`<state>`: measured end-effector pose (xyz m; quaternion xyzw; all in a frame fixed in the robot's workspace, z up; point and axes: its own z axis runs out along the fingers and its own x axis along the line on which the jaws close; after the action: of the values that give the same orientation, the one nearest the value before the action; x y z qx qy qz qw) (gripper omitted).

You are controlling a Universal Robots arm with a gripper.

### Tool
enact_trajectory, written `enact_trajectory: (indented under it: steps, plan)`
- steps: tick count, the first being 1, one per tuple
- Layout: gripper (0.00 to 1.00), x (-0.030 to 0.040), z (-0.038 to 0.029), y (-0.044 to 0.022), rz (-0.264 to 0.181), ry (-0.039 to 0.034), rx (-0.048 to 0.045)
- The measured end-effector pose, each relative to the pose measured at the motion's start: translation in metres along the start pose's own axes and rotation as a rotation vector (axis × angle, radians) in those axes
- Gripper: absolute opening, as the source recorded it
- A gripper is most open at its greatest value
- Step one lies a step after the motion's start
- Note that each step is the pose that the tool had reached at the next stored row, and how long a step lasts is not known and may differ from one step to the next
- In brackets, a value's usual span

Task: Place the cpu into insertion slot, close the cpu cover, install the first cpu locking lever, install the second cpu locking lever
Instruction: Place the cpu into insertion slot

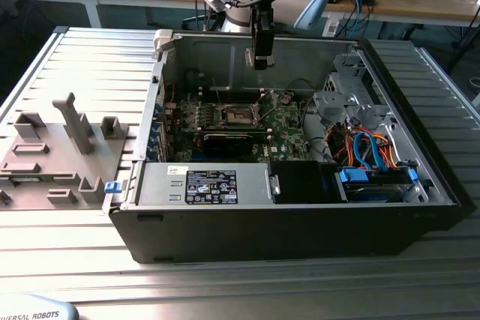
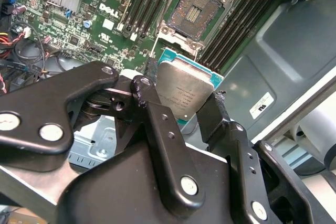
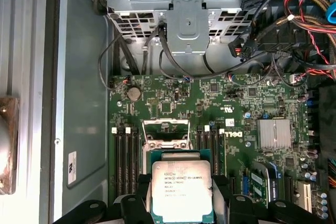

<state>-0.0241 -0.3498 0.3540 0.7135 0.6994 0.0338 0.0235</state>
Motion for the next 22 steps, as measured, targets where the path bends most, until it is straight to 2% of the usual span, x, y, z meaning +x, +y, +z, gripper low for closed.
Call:
enact_trajectory:
  steps: [22]
  plan:
    - [0.54,0.0,0.0001,0.0,0.028,-0.0023,-0.0004]
